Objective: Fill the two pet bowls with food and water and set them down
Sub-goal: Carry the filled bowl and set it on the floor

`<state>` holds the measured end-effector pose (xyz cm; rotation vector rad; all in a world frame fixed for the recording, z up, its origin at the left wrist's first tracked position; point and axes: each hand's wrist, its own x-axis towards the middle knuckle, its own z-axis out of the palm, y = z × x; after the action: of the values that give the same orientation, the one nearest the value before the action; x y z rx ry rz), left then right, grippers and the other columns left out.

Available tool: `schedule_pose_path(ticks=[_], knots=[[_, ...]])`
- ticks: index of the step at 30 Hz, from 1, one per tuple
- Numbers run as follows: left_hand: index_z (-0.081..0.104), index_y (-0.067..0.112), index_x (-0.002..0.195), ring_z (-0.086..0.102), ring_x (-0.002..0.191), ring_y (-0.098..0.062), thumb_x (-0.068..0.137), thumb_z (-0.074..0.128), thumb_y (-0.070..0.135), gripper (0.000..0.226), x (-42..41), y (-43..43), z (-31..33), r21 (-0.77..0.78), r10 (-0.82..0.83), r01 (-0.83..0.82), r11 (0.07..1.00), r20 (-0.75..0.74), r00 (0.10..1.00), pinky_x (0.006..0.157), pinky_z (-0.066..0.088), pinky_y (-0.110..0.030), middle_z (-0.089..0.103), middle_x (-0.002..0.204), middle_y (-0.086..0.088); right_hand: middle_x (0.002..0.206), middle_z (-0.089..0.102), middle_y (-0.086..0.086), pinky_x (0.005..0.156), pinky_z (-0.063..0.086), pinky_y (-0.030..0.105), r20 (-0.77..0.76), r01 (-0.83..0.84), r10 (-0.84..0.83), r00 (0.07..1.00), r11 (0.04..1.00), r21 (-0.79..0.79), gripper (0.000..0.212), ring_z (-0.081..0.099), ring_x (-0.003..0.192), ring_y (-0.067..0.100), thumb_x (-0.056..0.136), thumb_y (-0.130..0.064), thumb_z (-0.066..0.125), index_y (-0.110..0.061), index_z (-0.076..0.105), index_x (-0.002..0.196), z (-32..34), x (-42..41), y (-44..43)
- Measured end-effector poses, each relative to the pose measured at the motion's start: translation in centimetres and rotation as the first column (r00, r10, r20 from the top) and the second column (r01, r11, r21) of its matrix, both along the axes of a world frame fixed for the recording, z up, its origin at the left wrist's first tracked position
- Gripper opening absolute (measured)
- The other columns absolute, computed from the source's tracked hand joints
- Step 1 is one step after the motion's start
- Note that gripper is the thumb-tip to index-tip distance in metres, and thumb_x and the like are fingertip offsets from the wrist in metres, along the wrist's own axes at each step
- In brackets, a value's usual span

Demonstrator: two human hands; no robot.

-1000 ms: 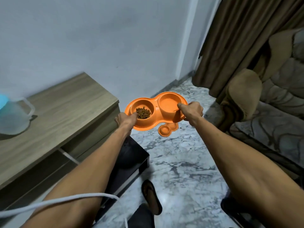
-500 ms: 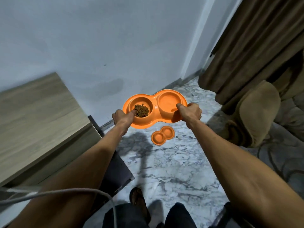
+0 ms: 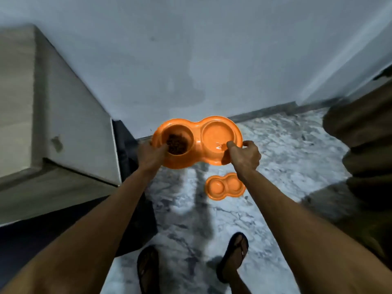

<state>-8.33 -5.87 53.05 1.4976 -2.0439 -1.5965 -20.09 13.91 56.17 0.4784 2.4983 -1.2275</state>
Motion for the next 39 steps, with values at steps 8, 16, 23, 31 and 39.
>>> schedule_pose_path(ticks=[8,16,23,31,39], knots=[[0.054,0.01,0.07,0.051,0.057,-0.015,0.08,0.068,0.023,0.023,-2.3,-1.2,-22.4,-0.076,0.137,-0.125,0.989,0.166,0.977,0.052,0.039,-0.024,0.053,0.065,-0.006,0.117,0.065,0.013,0.094,0.048,0.043,0.055,-0.115,0.114,0.992,0.993,0.012,0.064,0.059,0.111,0.033,0.076,-0.044,0.071,-0.009,0.058,0.128,-23.0,-4.4,-2.2],[0.048,0.016,0.056,0.062,0.074,-0.03,0.074,0.071,0.022,0.029,-1.6,-2.4,-41.7,-0.023,0.206,-0.206,0.978,0.234,0.95,0.07,0.054,-0.038,0.055,0.065,-0.007,0.102,0.064,0.013,0.085,0.045,0.036,0.122,-0.148,0.143,0.982,0.988,0.034,0.052,0.059,0.107,0.034,0.078,-0.041,0.07,-0.007,0.061,0.116,-43.4,-4.1,-3.8],[0.055,0.011,0.067,0.064,0.081,-0.027,0.077,0.072,0.024,0.024,-0.7,-3.5,-53.0,0.0,0.248,-0.26,0.966,0.293,0.923,0.066,0.053,-0.033,0.063,0.083,-0.014,0.114,0.066,0.013,0.092,0.047,0.04,0.174,-0.215,0.201,0.964,0.974,0.065,0.051,0.058,0.112,0.033,0.079,-0.044,0.068,-0.007,0.062,0.112,-55.3,-3.4,-5.3],[0.048,0.013,0.06,0.064,0.074,-0.027,0.079,0.073,0.026,0.033,-0.3,-3.8,-57.5,-0.026,0.255,-0.263,0.964,0.352,0.901,0.07,0.058,-0.04,0.06,0.074,-0.011,0.116,0.065,0.014,0.094,0.048,0.041,0.204,-0.229,0.21,0.956,0.97,0.078,0.05,0.057,0.115,0.033,0.078,-0.044,0.068,-0.007,0.063,0.112,-61.3,-3.1,-5.8],[0.051,0.01,0.063,0.067,0.07,-0.031,0.08,0.075,0.018,0.031,0.0,-3.1,-58.2,-0.009,0.279,-0.298,0.954,0.382,0.881,0.07,0.061,-0.049,0.065,0.077,-0.019,0.107,0.067,0.015,0.09,0.051,0.044,0.201,-0.249,0.223,0.954,0.961,0.116,0.046,0.06,0.107,0.034,0.075,-0.041,0.068,-0.005,0.065,0.103,-62.3,-2.7,-5.9]])
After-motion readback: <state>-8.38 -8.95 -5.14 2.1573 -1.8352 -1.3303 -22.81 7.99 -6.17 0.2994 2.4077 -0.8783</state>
